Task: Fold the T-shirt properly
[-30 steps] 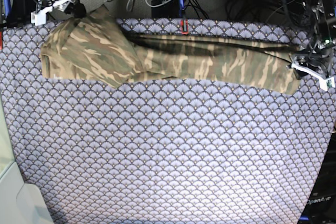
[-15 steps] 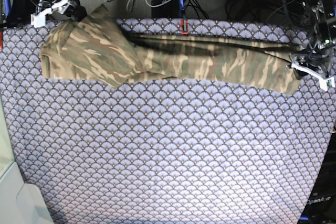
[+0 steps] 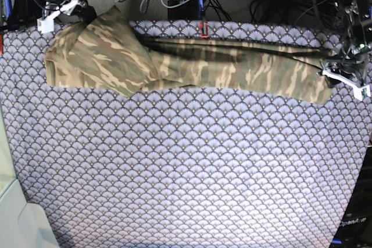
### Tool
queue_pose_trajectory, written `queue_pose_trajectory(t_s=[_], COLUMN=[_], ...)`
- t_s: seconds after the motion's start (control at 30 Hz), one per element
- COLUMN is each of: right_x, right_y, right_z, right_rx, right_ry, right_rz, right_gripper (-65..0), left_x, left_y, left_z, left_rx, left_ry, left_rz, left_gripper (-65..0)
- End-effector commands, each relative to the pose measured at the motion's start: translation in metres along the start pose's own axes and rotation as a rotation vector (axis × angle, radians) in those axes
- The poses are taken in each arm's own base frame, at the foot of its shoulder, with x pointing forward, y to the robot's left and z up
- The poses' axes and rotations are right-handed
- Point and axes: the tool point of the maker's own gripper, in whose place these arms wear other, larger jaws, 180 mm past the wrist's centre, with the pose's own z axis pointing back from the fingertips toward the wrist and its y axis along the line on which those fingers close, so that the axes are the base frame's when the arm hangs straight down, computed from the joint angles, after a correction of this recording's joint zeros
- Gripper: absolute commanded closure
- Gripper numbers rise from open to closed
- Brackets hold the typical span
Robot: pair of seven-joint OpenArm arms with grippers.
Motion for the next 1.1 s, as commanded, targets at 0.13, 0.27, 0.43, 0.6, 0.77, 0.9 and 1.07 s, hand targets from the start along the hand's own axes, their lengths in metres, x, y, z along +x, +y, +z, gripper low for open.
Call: queue_pose_trajectory(t_s=[0.13,0.27,0.43,0.6,0.77,0.9,1.07], right_x=[0.012,0.022,0.026,0.037,0.051,0.066,0.081], right_y=[0.009,0.023,0.026,0.026,0.032,0.039,0.051], right_z=[0.017,0.024,0.024,0.029,0.034,0.041,0.043], right_rx=[0.002,0.007,0.01,0.019,0.06,0.104,0.125], right_ry=[-0.042,-0.064,-0.069,-0.083,-0.119,-0.16,-0.189], right_rz=[0.059,0.125,0.139,0.158,0.162,0.165,0.21], right_gripper=[0.0,0.0,0.0,0.0,0.0,0.0,0.0], left_x=[0.001,0.002,0.005,0.005,0.005,0.004,0.004], left_y=[0.013,0.013,0.011,0.011,0.011,0.011,0.011], left_z=[-0.003,-0.005,-0.004,-0.004,-0.004,-0.004,-0.004], left_rx=[0.026,0.026,0.023,0.023,0.023,0.024,0.024], left_ry=[-0.002,-0.003,-0.011,-0.011,-0.011,-0.009,-0.009], left_rz=[0.007,0.012,0.009,0.009,0.009,0.009,0.009], left_gripper=[-29.9,-29.9,-29.9,-29.9,-29.9,-29.9,-29.8])
